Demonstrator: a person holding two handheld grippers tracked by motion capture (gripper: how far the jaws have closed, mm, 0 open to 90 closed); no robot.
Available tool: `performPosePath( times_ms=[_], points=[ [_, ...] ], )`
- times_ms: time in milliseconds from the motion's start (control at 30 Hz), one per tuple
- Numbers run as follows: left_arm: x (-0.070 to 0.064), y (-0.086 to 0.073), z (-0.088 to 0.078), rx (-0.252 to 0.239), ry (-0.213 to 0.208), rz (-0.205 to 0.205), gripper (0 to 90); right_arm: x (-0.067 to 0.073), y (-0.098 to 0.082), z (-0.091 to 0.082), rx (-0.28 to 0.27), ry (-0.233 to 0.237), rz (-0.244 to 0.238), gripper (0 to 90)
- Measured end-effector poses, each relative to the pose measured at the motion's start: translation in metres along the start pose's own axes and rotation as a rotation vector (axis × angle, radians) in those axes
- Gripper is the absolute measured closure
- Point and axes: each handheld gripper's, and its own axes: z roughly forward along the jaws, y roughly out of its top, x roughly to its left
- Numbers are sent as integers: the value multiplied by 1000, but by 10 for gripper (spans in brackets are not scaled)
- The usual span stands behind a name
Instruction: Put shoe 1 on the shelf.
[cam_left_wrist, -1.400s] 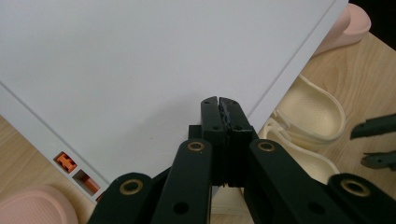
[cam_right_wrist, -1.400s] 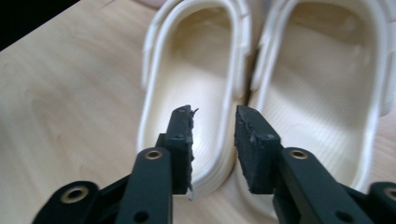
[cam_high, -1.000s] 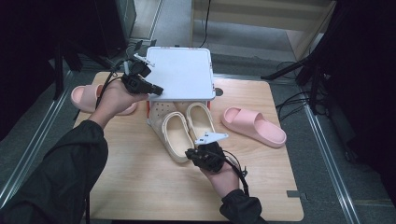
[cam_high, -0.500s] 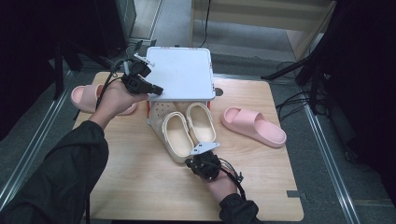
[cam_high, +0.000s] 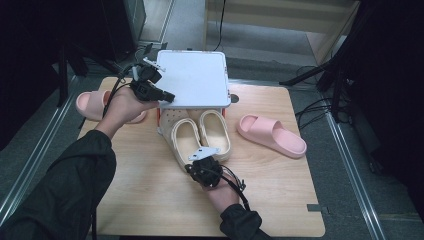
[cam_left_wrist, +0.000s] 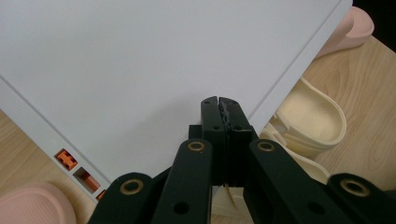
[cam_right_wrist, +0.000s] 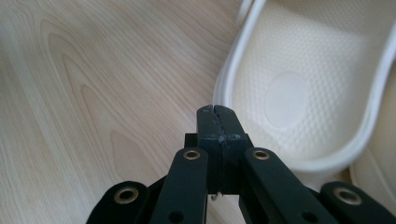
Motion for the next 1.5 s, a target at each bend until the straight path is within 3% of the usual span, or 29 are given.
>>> performPosePath(
  times_ms=[100,233,600,633,833,1000,1267,1333,1400,1500],
  points=[
    [1,-1,-1,0,1,1,894,1,-2,-1,5,-8,-7,900],
    [1,-1,0,-3,-2,0,894,-3,-11,-10,-17,32,-2,900],
    [4,-4,-1,-20,-31,-39,894,-27,-27,-16,32,-57,30,900],
    [3,-4,-1,-19,-27,-36,895,-26,-25,-15,31,-78,28,900],
    [1,-3,-1,-11,-17,-44,895,-15,-8,-6,16,-67,-17,900],
    [1,-2,0,-8,-20,-39,895,-14,6,1,-17,-77,-15,900],
    [0,-3,-1,-8,-26,-44,895,-26,29,25,7,-128,39,900],
    [1,-4,-1,-10,-25,-43,895,-27,35,28,-3,-109,57,900],
    [2,-4,-1,-13,-30,-45,895,-26,40,33,8,-138,43,900],
    [1,-4,-1,-14,-30,-47,895,-28,43,40,-2,-137,59,900]
  ],
)
